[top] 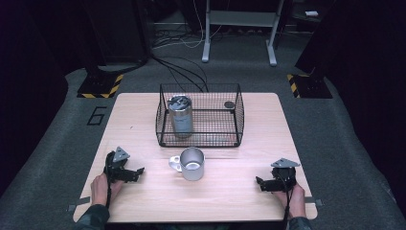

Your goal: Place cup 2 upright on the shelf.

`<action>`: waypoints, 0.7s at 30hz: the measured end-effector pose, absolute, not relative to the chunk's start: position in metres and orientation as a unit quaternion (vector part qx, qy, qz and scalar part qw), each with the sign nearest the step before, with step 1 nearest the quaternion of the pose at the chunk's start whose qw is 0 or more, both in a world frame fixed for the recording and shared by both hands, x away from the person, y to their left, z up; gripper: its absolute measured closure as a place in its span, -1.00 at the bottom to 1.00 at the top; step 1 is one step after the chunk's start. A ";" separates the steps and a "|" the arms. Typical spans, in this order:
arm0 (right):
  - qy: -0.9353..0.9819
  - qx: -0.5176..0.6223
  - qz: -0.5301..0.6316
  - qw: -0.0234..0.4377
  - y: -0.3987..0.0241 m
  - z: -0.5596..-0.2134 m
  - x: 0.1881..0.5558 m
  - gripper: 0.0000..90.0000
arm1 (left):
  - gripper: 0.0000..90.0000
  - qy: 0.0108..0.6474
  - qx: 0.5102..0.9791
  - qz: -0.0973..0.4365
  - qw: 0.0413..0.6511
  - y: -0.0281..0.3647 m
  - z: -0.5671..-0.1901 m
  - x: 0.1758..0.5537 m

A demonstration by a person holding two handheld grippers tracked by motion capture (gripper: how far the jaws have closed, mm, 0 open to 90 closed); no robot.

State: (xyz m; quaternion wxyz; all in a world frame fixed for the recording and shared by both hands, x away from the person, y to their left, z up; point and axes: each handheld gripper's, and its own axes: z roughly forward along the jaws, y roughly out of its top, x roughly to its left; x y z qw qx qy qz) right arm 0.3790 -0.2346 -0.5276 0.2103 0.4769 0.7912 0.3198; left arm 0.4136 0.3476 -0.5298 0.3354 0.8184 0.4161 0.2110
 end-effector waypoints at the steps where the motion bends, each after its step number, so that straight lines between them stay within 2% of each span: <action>1: 0.794 0.474 0.313 0.217 -0.234 -0.527 0.378 -1.00 | -1.00 0.424 0.817 0.195 0.339 0.349 -0.530 0.415; 9: 0.791 0.480 0.324 0.199 -0.232 -0.520 0.373 -1.00 | -1.00 0.427 0.817 0.185 0.340 0.351 -0.531 0.419; 13: 0.781 0.484 0.349 0.184 -0.225 -0.507 0.365 -1.00 | -1.00 0.432 0.814 0.186 0.340 0.351 -0.531 0.419; 21: 0.790 0.449 0.375 0.181 -0.198 -0.482 0.360 -1.00 | -1.00 0.441 0.809 0.190 0.339 0.351 -0.531 0.419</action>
